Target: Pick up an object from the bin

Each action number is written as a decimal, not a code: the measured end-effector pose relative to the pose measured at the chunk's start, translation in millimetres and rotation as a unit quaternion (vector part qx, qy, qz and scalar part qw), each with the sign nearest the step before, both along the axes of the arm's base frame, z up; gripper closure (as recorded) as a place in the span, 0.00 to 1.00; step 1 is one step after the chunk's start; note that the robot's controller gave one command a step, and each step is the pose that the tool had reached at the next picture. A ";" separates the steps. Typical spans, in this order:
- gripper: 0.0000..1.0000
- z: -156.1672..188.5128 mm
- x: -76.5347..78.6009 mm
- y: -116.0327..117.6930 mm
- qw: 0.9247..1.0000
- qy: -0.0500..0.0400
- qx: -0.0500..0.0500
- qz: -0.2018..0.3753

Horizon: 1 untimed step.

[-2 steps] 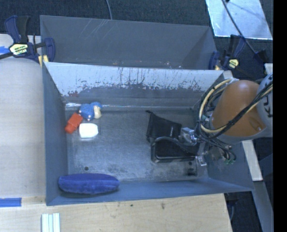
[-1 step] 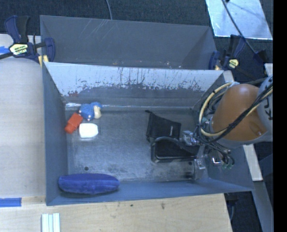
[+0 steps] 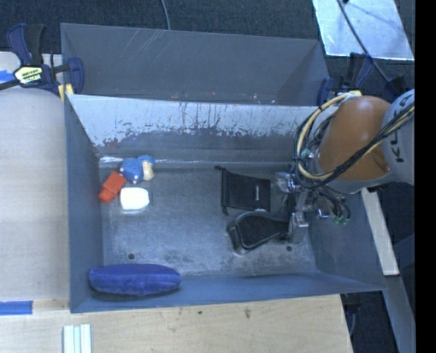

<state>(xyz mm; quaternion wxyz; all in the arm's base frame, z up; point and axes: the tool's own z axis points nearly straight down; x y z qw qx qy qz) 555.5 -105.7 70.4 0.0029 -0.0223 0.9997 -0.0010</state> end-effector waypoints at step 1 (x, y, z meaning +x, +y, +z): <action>0.00 -0.3 -20.8 44.4 0.994 0.003 0.001 -0.105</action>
Offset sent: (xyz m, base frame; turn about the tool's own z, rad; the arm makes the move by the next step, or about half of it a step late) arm -0.0208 0.0446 -0.0004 0.2113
